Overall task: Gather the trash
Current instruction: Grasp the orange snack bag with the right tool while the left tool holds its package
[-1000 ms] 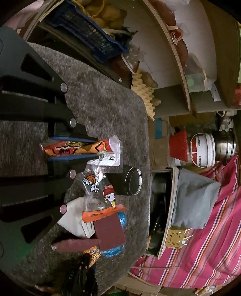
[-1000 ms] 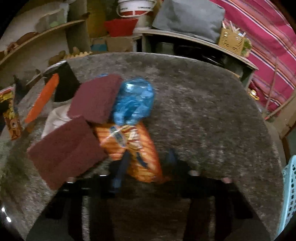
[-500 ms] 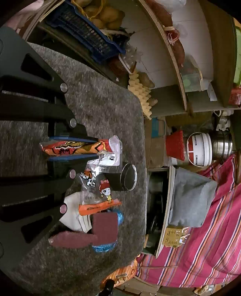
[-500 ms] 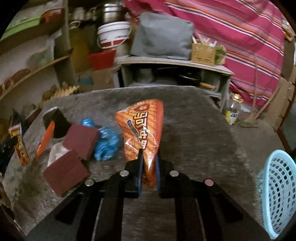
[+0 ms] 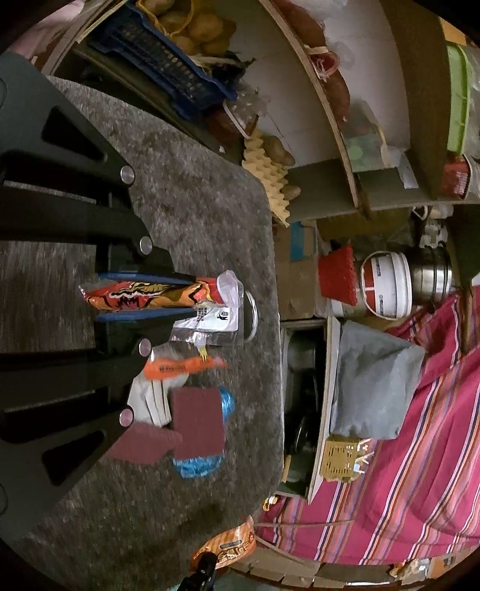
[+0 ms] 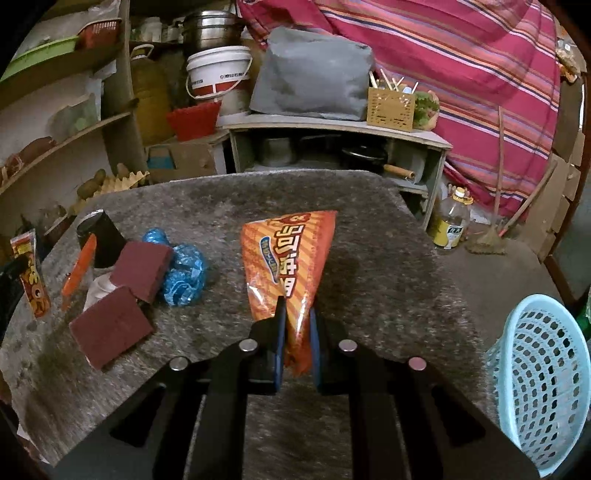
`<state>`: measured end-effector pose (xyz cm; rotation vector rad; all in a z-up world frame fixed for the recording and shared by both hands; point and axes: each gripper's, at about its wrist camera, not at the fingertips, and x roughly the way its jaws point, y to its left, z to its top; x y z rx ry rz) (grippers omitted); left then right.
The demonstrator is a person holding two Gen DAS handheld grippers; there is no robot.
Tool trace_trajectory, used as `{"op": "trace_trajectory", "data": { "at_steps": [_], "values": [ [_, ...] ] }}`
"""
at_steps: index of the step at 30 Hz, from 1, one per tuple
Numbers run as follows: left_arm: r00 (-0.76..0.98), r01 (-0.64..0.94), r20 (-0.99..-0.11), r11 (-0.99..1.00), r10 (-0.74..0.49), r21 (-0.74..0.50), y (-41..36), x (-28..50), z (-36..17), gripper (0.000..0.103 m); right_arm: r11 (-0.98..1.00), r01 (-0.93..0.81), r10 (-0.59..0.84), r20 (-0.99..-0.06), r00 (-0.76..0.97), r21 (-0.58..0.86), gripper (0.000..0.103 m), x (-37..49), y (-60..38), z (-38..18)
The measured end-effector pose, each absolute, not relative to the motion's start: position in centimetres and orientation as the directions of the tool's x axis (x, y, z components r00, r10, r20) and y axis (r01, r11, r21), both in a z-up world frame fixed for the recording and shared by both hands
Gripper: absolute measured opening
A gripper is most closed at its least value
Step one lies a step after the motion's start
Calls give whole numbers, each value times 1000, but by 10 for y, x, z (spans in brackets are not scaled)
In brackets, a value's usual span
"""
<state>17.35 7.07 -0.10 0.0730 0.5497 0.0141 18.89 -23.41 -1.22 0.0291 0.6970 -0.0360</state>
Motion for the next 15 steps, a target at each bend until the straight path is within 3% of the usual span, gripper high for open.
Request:
{"op": "trace_trajectory", "data": {
  "at_steps": [15],
  "values": [
    [864,110,-500,990,-53,85,-7,161,15,11,992,127,-84,-609,789,27,12,153,-304,5]
  ]
}}
